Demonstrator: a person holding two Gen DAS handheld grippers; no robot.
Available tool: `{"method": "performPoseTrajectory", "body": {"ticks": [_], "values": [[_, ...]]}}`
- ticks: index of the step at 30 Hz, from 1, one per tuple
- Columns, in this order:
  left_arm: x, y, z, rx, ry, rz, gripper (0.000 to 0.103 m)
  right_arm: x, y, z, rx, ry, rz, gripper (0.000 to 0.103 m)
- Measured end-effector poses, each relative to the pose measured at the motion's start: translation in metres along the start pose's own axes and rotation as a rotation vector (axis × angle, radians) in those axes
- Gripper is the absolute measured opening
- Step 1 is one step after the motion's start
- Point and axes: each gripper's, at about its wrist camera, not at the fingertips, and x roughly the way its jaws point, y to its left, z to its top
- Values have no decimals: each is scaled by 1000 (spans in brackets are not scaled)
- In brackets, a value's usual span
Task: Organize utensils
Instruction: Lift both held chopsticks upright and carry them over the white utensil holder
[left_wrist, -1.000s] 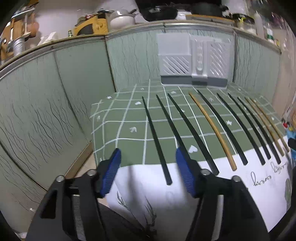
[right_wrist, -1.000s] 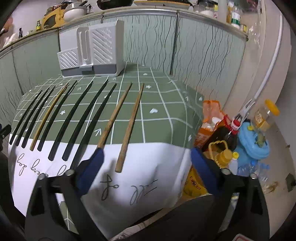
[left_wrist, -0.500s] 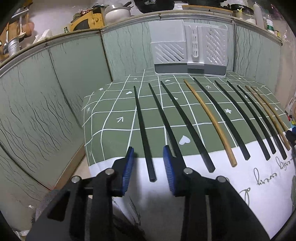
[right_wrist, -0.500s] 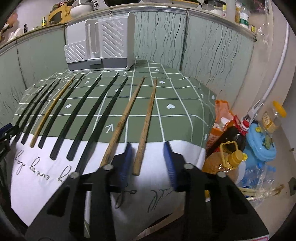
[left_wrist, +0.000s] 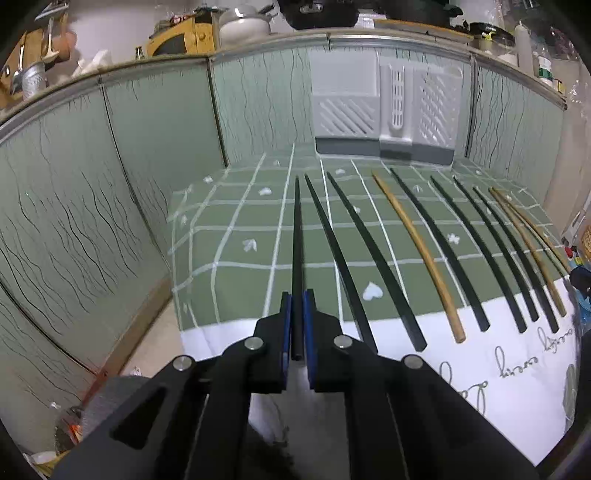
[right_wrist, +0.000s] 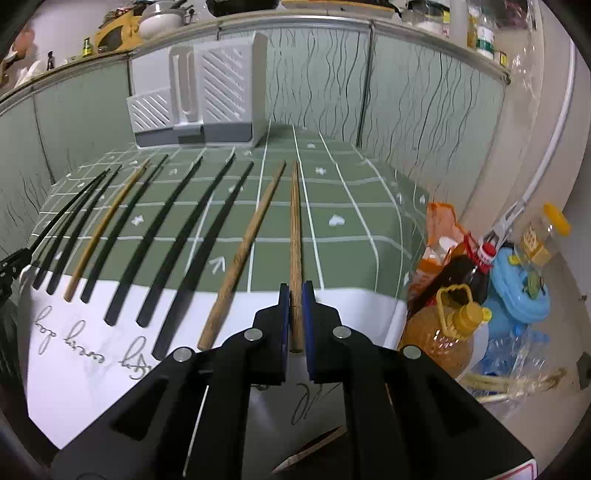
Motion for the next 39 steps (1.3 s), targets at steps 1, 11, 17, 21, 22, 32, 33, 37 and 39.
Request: {"method": "performPoseTrajectory", "body": {"ticks": [1,11,17,21,22,32,33,37,39], "values": [[-4,3,4,-2,-5,-5,8,-3,-1,4,1,4,14,7],[-33,39,44,-44,-71,-53,8,-34,-13,40,-9,-70,44,7],[-44,60,75,-35,-117,-89,8,-48,-25,67,-8,-107,68,7],[-47,67,92,-29,-122,-123,8,-55,-33,85,0,-126,101,7],[-48,69,95,-26,-121,-135,8,-57,-36,89,2,-129,106,7],[-60,69,126,9,-158,-189,8,-67,-49,125,-5,-168,124,7],[-62,69,130,11,-162,-196,8,-68,-49,127,-10,-171,123,7],[-66,68,142,30,-170,-217,8,-67,-53,139,-19,-174,128,7],[-66,68,146,34,-172,-225,8,-68,-53,143,-26,-177,132,7]]}}
